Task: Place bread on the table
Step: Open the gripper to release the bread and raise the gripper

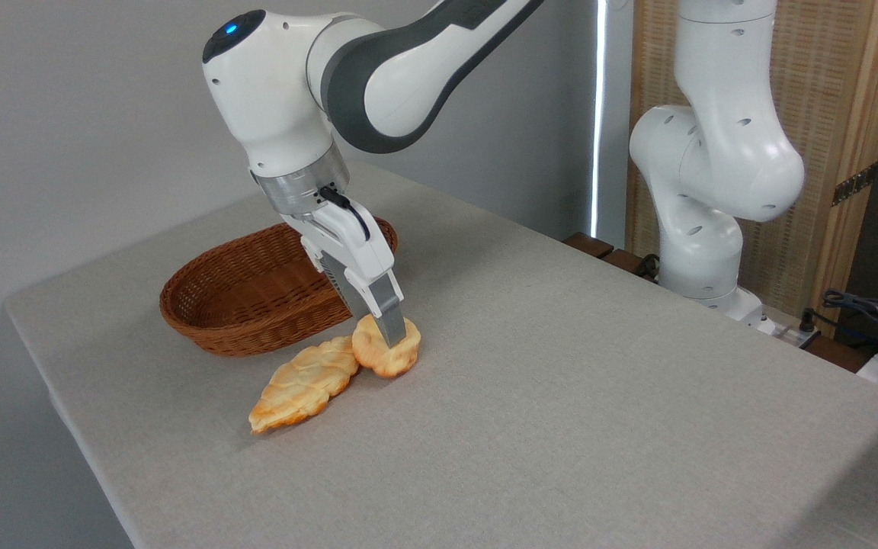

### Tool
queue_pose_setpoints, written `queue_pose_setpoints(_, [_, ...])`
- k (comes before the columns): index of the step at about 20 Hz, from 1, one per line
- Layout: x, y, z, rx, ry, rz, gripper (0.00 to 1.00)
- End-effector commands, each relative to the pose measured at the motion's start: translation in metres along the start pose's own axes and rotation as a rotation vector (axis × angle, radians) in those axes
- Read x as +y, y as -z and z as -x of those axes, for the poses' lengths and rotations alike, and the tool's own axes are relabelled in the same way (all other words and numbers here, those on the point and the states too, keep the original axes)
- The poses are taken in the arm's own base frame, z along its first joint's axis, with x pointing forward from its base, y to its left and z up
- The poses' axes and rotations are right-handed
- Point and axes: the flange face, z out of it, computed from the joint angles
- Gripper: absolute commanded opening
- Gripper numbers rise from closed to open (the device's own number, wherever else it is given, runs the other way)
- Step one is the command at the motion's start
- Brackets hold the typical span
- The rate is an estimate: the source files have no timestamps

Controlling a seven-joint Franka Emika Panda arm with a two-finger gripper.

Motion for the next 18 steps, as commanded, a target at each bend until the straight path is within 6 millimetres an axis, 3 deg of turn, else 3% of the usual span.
queue_pose_setpoints(1, [0.004,0.001,0.003,-0.016,-0.023,-0.01,1.0])
queue_pose_setpoints(5, [0.01,0.022,0.0,0.03,-0.033,-0.047,1.0])
queue_pose_setpoints(12, [0.007,0.112,-0.013,0.228,-0.021,-0.159,1.0])
queue_pose_setpoints(18, [-0.008,0.116,-0.011,0.273,0.133,-0.159,1.0])
